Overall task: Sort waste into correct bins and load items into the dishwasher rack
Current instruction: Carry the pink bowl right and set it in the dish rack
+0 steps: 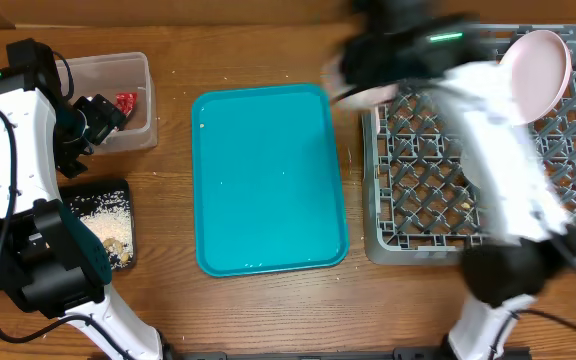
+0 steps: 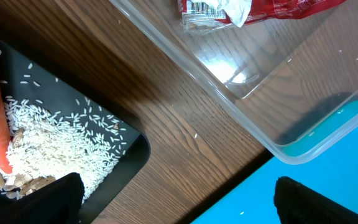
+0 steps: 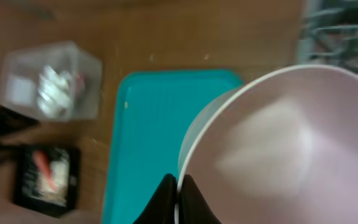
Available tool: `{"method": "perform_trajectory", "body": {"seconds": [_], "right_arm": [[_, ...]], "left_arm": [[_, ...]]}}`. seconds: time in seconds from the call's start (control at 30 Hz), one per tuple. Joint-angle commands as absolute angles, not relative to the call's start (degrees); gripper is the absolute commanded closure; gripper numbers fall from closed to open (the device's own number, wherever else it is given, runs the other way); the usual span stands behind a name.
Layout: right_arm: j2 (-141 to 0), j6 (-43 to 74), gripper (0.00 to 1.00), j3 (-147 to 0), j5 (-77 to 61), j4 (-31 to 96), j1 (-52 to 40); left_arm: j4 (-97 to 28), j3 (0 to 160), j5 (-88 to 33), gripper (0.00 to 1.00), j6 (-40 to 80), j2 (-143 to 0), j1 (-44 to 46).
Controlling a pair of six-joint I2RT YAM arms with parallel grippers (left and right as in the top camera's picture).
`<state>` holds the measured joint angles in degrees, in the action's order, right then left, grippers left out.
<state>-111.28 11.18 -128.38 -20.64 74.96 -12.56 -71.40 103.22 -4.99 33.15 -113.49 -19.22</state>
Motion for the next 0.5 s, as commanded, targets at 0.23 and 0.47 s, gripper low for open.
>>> {"method": "perform_trajectory", "body": {"seconds": [0.23,0.47], "right_arm": [[-111.4,-9.1,0.96,-112.8,-73.5,78.6,14.7],[-111.4,-15.5,0.96,-93.8,-82.1,73.8,15.4]], "left_arm": [[-71.5,103.4,-5.4,0.0,34.3,-113.1,-19.1],[-71.5,103.4,-5.4,0.0,34.3,-113.1,-19.1]]}}
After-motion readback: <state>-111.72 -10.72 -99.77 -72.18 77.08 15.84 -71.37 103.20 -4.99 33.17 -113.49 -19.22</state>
